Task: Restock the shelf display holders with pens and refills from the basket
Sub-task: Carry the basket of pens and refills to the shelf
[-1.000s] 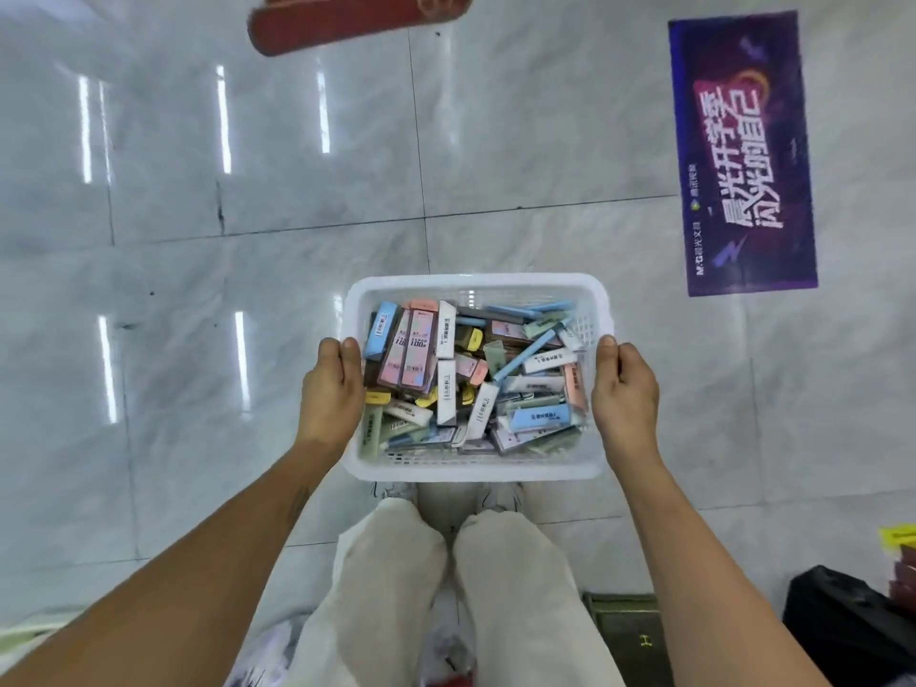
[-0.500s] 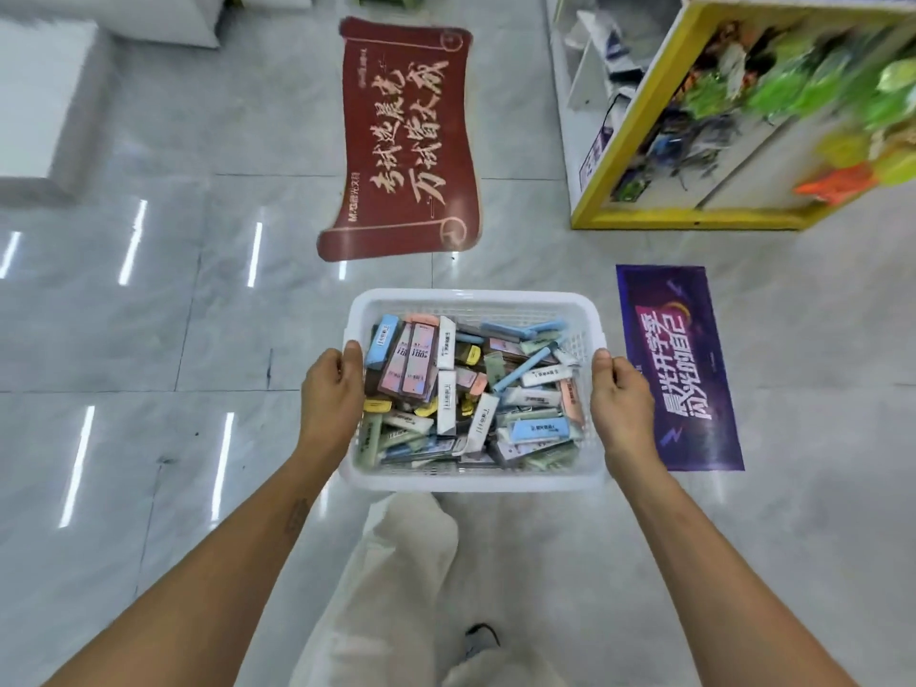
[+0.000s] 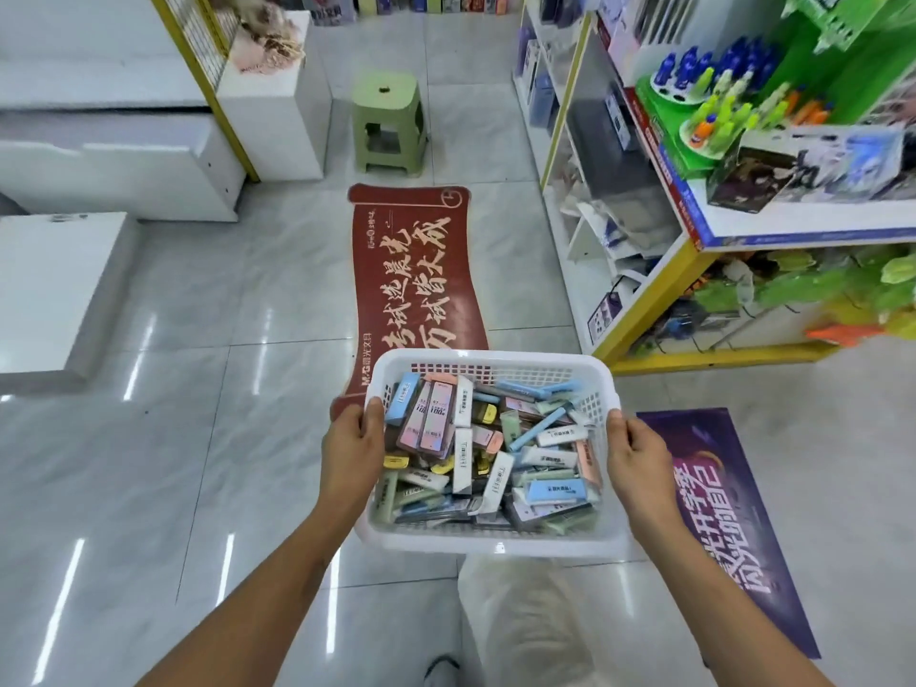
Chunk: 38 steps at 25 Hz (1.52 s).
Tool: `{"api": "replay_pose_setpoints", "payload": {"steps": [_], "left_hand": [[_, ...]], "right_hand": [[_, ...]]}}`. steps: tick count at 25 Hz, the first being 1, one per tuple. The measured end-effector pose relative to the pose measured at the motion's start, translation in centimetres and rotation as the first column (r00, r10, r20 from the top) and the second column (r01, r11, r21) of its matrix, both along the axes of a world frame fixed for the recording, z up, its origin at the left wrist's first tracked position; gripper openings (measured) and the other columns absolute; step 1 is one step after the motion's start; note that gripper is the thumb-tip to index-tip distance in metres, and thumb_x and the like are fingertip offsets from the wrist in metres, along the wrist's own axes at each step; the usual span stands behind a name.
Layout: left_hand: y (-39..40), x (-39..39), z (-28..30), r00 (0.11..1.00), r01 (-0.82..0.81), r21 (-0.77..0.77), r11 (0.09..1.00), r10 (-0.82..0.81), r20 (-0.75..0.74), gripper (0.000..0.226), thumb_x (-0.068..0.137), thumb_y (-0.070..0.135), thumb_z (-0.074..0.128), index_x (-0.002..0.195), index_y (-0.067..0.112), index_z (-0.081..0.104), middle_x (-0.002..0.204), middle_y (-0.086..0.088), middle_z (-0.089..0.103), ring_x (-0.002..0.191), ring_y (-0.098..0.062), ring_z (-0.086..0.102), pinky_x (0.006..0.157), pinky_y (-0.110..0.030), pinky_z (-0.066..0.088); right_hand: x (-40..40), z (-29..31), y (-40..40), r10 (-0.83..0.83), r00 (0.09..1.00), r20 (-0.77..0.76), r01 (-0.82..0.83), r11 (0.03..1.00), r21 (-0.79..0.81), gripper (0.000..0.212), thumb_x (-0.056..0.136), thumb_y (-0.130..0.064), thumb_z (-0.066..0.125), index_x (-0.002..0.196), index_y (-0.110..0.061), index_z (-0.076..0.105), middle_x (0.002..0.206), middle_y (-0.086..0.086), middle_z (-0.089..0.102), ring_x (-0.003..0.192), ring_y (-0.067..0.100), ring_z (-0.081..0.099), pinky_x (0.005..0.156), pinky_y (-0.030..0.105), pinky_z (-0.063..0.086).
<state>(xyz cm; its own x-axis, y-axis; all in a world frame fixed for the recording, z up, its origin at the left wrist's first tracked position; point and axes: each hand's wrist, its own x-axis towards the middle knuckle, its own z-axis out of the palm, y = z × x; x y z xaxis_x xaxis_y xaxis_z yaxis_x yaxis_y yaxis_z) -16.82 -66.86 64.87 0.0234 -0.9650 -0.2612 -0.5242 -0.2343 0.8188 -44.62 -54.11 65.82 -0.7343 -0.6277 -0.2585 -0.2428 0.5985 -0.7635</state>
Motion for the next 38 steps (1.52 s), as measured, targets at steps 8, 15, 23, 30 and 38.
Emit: {"api": "replay_pose_setpoints", "payload": {"steps": [8,15,23,30,38], "left_hand": [[-27.6,-8.8,2.3,0.999,-0.018,-0.067,0.998,0.021,0.05,0.045,0.101,0.044,0.043,0.067,0.015,0.047,0.06,0.004,0.054,0.053,-0.005,0.054,0.043,-0.017,0.035],[-51.7,-14.0,3.2,0.999,0.027,-0.101,0.994,-0.024,0.031,0.044,0.103,0.041,0.042,0.069,0.014,0.049,0.063,0.004,0.056,0.055,-0.007,0.054,0.042,-0.013,0.035],[-78.9,-21.5,4.7,0.983,0.182,-0.088,0.979,-0.181,0.016,0.042,0.102,0.041,0.042,0.075,0.011,0.053,0.071,-0.007,0.061,0.065,-0.018,0.058,0.053,-0.032,0.042],[-99.8,-30.5,4.1,0.967,0.256,-0.105,0.961,-0.255,0.027,0.048,0.103,0.044,0.04,0.079,0.005,0.053,0.072,-0.014,0.06,0.067,-0.028,0.057,0.058,-0.043,0.045],[-120.4,-41.6,3.4,0.921,0.388,-0.121,0.914,-0.378,0.099,0.049,0.102,0.043,0.04,0.069,0.008,0.046,0.061,-0.009,0.053,0.058,-0.027,0.051,0.054,-0.04,0.039]], "right_hand": [[-8.8,2.4,-28.0,0.008,1.0,0.022,-0.007,0.999,-0.046,0.044,0.105,-0.04,0.041,0.072,-0.013,0.053,0.068,0.006,0.058,0.064,0.018,0.054,0.054,0.032,0.037],[-13.7,3.1,-51.2,-0.025,0.999,-0.033,0.023,0.998,-0.053,0.044,0.104,-0.042,0.041,0.078,-0.012,0.057,0.074,0.005,0.061,0.069,0.02,0.057,0.057,0.032,0.04],[-18.6,4.1,-74.3,-0.198,0.978,-0.067,0.196,0.98,-0.038,0.043,0.105,-0.04,0.041,0.071,-0.015,0.05,0.067,0.003,0.055,0.061,0.01,0.049,0.053,0.026,0.035],[-26.3,2.9,-93.6,-0.238,0.969,-0.061,0.23,0.966,-0.118,0.044,0.105,-0.037,0.041,0.072,-0.011,0.054,0.071,0.009,0.06,0.067,0.025,0.055,0.056,0.036,0.036],[-34.3,2.1,-111.0,-0.393,0.918,-0.044,0.391,0.919,-0.058,0.045,0.105,-0.038,0.041,0.076,-0.008,0.057,0.075,0.012,0.063,0.075,0.032,0.059,0.065,0.042,0.044]]}}
